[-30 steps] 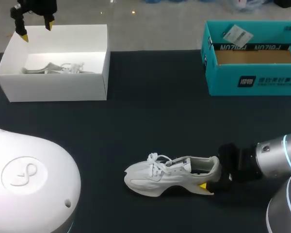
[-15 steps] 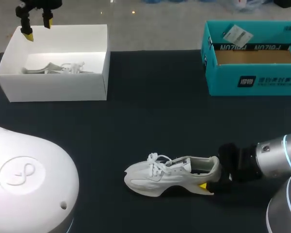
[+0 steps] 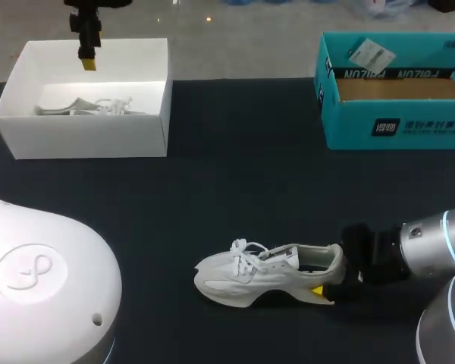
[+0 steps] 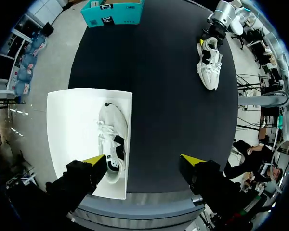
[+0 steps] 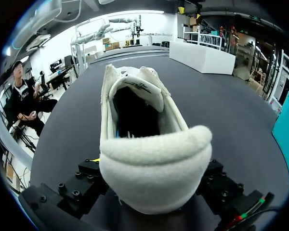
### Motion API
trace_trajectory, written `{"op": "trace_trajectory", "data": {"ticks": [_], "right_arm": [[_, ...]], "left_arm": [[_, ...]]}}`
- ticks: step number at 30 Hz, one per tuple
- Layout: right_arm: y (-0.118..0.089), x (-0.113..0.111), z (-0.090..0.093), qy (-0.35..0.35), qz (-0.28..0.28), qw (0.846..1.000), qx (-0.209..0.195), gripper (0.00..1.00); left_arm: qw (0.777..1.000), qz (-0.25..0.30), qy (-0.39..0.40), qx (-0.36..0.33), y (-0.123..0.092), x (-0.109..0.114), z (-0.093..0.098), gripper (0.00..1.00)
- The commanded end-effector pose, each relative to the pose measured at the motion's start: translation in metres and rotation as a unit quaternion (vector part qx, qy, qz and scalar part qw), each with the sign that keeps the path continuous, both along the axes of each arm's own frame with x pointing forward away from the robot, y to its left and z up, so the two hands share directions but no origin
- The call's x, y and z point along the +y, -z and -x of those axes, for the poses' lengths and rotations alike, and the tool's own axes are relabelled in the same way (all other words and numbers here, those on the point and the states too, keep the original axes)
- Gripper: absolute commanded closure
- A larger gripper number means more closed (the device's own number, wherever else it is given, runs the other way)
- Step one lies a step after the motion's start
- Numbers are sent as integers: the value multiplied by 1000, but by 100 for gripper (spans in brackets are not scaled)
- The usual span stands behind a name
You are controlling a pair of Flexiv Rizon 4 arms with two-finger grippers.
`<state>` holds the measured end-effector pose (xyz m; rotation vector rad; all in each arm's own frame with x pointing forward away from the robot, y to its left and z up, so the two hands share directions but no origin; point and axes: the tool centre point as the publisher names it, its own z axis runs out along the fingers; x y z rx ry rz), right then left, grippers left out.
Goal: Take the shoe out of the shoebox, open the shoe tongue, remove and reinsert the insole, then place the shoe into the shoebox
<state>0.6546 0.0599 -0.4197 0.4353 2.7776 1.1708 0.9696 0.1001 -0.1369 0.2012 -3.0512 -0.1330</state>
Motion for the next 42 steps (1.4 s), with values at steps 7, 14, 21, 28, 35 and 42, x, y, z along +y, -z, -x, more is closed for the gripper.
{"op": "trace_trajectory", "data": {"ticks": [7,14,21,28,35,42], "right_arm": [[2,1,-2,2,2,1000,0,100],[2,1,-2,2,2,1000,0,100],[2,1,-2,2,2,1000,0,100],[2,1,-2,2,2,1000,0,100],[2,1,-2,2,2,1000,0,100],[2,1,-2,2,2,1000,0,100]], "left_arm": [[946,-59,-299,-108,12,-53,74,0],[949,-57,-294,-100,15,-58,79,0],[949,-57,-294,-100,15,-58,79,0],[949,-57,-294,-100,15,-58,79,0],[949,-57,-294,-100,15,-58,79,0],[903,-105,-392,-142,25,-89,101,0]]}}
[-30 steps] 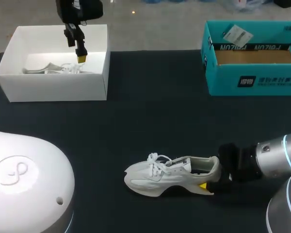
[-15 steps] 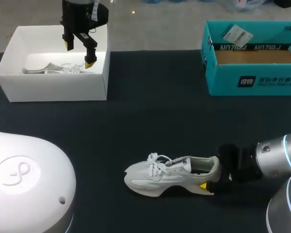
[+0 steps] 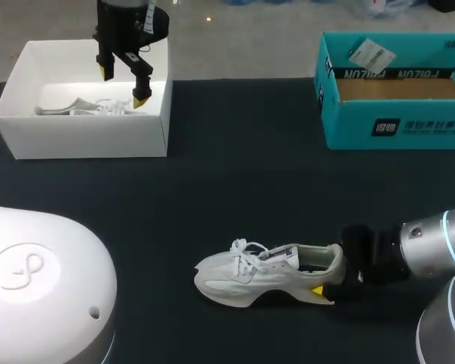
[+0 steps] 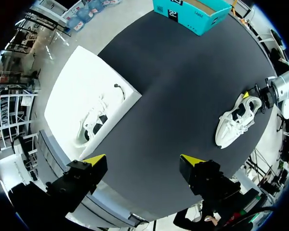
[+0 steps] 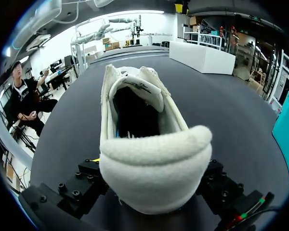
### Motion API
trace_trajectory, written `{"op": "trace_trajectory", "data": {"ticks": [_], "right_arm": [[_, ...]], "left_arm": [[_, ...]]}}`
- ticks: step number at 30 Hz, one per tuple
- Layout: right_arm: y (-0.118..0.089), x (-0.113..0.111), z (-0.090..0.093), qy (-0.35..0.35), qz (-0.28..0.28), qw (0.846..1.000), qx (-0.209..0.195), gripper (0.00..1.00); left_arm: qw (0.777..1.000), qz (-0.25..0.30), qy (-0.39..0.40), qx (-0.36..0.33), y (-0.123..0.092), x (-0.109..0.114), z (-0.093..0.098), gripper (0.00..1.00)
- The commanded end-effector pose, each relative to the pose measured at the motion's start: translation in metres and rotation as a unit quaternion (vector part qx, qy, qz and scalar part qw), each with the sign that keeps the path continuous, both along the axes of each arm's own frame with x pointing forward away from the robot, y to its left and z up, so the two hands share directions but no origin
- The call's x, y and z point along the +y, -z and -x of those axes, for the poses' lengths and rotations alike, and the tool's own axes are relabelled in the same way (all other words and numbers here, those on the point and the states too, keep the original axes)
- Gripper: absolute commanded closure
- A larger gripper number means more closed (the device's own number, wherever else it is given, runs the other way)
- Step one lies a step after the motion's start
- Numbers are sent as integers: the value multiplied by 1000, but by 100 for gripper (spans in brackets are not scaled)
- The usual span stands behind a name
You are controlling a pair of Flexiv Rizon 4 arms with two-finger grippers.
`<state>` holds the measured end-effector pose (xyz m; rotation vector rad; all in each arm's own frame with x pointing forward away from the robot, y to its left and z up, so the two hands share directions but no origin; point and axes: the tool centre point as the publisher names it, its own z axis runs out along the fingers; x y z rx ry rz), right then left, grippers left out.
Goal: Take the shoe out of the shoebox, open the shoe tongue, remove and reinsert the insole, then place the shoe into the shoebox
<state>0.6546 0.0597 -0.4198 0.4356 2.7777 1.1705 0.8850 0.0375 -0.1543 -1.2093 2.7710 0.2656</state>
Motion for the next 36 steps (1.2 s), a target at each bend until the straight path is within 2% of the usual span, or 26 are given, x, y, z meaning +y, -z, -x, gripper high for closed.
{"op": "trace_trajectory", "data": {"ticks": [1,2,3,4,6,7,11,16,23,26,29,32,35,36], "right_arm": [[2,1,-2,1,2,1000,0,100],[2,1,-2,1,2,1000,0,100],[2,1,-2,1,2,1000,0,100],[2,1,-2,1,2,1000,0,100],[2,1,-2,1,2,1000,0,100],[2,1,-2,1,2,1000,0,100],[2,1,-2,1,2,1000,0,100],[2,1,-2,1,2,1000,0,100],[2,1,-2,1,2,1000,0,100],[2,1,-2,1,2,1000,0,100],[2,1,-2,1,2,1000,0,100],[2,1,-2,1,2,1000,0,100],[2,1,-2,1,2,1000,0,100],[2,1,-2,1,2,1000,0,100]], "left_arm": [[995,-29,-89,-43,10,-32,22,0],[990,-43,-125,-43,14,-36,25,0],[992,-16,-116,-52,19,-44,34,0],[988,-2,-140,-61,23,-49,40,0],[985,10,-153,-73,35,-59,50,0],[979,8,-184,-83,42,-64,55,0],[970,87,-209,-90,62,-78,75,0],[956,107,-255,-95,79,-95,96,0],[942,118,-303,-85,91,-135,122,0],[950,99,-286,-80,101,-157,131,0],[961,116,-247,-47,108,-172,136,0],[977,94,-193,-16,120,-189,142,0],[985,69,-157,10,128,-208,150,0],[985,69,-157,10,128,-208,150,0]]}}
